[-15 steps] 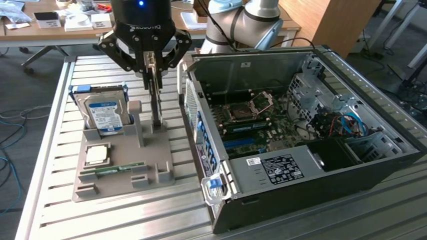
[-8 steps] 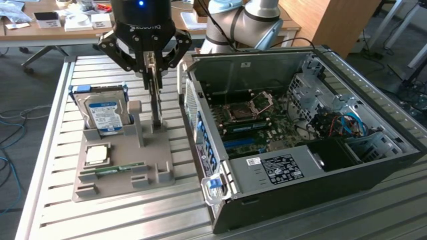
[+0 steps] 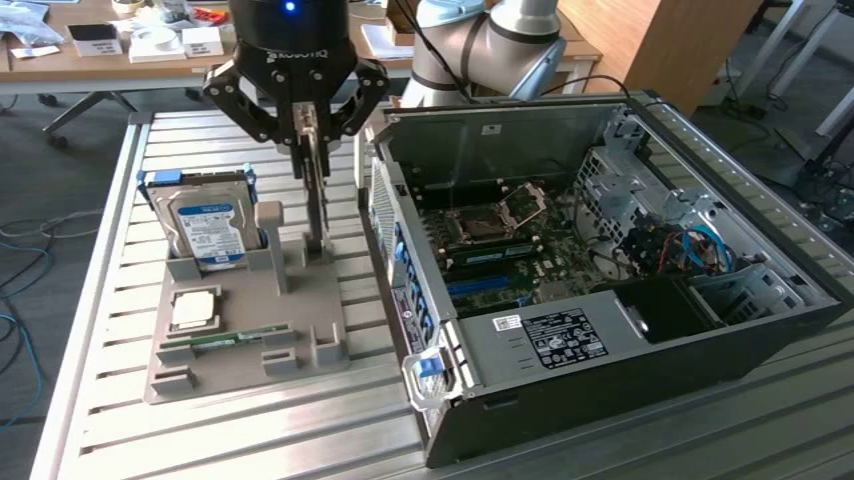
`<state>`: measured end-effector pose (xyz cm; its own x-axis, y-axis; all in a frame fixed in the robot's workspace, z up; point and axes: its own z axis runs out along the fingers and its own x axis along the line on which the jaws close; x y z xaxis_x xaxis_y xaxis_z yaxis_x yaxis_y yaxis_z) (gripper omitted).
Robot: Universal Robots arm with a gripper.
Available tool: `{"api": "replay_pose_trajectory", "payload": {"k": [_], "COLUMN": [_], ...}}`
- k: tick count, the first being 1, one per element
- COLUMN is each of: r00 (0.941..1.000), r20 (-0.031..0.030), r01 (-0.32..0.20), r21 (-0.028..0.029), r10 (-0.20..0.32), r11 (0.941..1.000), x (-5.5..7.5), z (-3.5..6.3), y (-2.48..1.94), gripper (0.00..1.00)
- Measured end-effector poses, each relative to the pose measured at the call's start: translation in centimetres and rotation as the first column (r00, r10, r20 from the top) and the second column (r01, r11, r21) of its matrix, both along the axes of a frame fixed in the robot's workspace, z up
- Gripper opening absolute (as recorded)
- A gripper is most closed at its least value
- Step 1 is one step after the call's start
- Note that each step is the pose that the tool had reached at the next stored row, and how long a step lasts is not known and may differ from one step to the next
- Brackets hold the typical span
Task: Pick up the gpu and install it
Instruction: 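Pick up the gpu and move the gpu toward the slot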
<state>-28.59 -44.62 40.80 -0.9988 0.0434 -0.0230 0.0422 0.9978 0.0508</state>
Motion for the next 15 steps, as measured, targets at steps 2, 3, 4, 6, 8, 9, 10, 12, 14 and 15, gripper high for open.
{"api": "replay_pose_trajectory", "payload": {"k": [2, 3, 4, 6, 8, 9, 10, 12, 14, 15], "r00": [1.0, 1.0, 1.0, 1.0, 1.0, 1.0, 1.0, 1.0, 1.0, 1.0], "r20": [0.0, 0.0001, 0.0001, 0.0, 0.0, 0.0, 0.0001, 0.0001, 0.0, 0.0], "r01": [0.0, 0.0, 0.0, 0.0, 0.0, 0.0, 0.0, 0.0, 0.0, 0.0], "r21": [0.0, 0.0001, 0.0001, 0.0, 0.0, 0.0, 0.0, 0.0001, 0.0, 0.0], "r10": [0.0, 0.0, 0.0, 0.0, 0.0, 0.0, 0.0, 0.0, 0.0, 0.0], "r11": [1.0, 1.0, 1.0, 1.0, 1.0, 1.0, 1.0, 1.0, 1.0, 1.0], "x": [0.4, 0.6, 0.9, 1.4, 1.9, 2.2, 2.5, 3.1, 3.8, 4.1], "z": [0.0, -0.01, -0.01, 0.0, 0.0, 0.0, 0.0, -0.01, 0.0, 0.0], "y": [0.0, 0.0, 0.0, 0.0, 0.0, 0.0, 0.0, 0.0, 0.0, 0.0], "gripper": [0.27, 0.27, 0.27, 0.27, 0.27, 0.27, 0.27, 0.27, 0.27, 0.27]}}
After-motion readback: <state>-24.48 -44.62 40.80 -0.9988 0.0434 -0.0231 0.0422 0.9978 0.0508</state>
